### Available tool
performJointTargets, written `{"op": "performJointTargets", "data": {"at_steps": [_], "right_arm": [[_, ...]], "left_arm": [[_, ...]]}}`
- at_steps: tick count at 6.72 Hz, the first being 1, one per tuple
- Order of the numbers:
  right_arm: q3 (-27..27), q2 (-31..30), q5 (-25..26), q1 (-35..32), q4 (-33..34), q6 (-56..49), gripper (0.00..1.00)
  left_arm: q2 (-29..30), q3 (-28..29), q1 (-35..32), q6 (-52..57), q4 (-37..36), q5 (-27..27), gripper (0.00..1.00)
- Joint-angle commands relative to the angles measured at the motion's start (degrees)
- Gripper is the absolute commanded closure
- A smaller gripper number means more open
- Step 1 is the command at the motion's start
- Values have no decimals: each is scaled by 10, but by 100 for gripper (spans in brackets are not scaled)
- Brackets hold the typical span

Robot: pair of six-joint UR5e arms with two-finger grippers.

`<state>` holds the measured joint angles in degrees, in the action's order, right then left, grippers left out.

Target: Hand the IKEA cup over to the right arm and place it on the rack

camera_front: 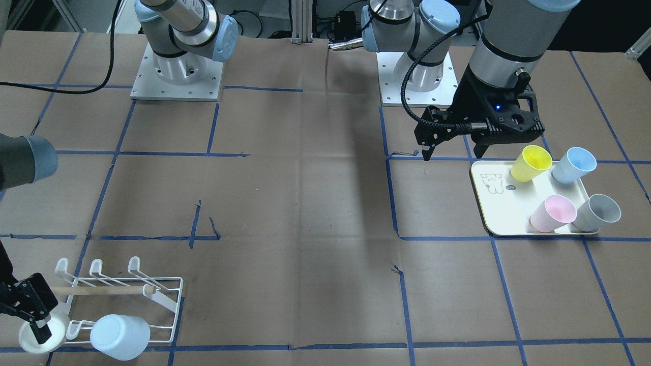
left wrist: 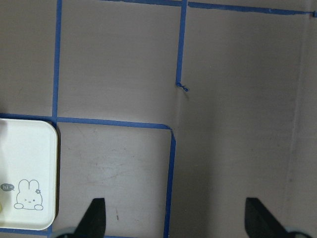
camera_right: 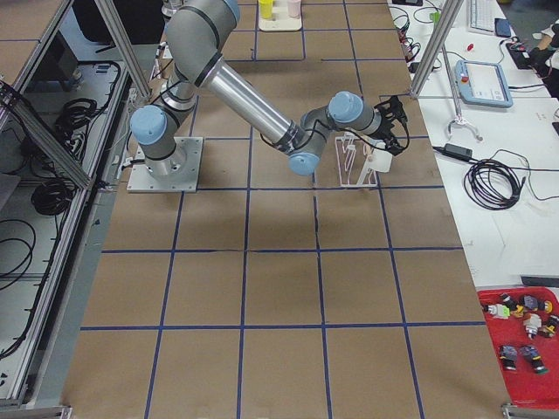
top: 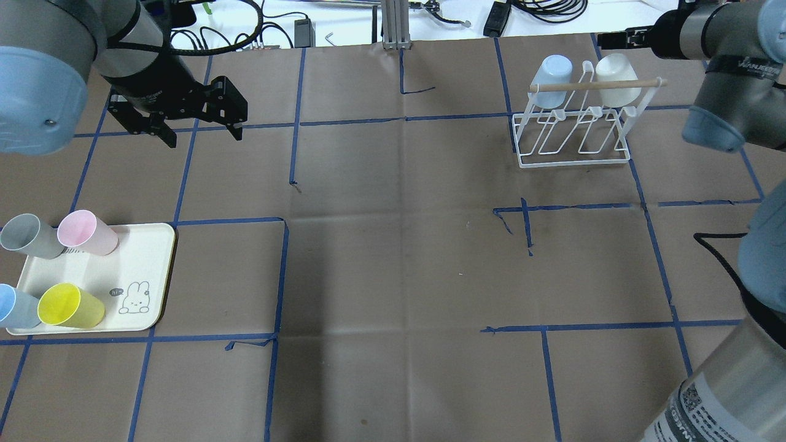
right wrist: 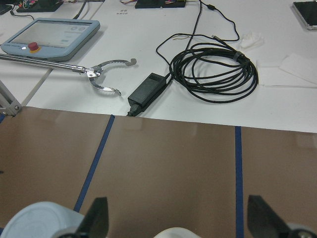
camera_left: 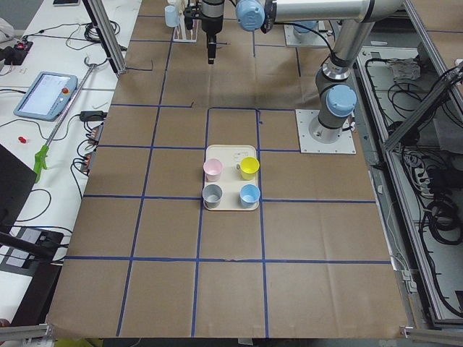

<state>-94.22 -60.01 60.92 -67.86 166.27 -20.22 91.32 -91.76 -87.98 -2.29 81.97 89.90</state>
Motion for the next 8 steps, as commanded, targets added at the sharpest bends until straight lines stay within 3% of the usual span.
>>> {"op": "performJointTargets", "data": {"at_steps": [1, 2, 6, 7, 8], "right_arm": [[2, -46, 7, 0, -41, -1, 0], [3, -89, 10, -1, -119, -2, 0], [62, -190, 158, -60, -498, 10, 0], [75, -197, 214, -95, -561, 95, 0], [78, -205, 219, -124, -580, 166, 0]], "left_arm": [[0, 0, 0, 0, -1, -1, 1], [0, 0, 0, 0, -1, -1, 1], [0, 0, 1, 0, -3, 0, 1], [0, 0, 1, 0, -5, 0, 1], [0, 0, 1, 0, -5, 0, 1]]}}
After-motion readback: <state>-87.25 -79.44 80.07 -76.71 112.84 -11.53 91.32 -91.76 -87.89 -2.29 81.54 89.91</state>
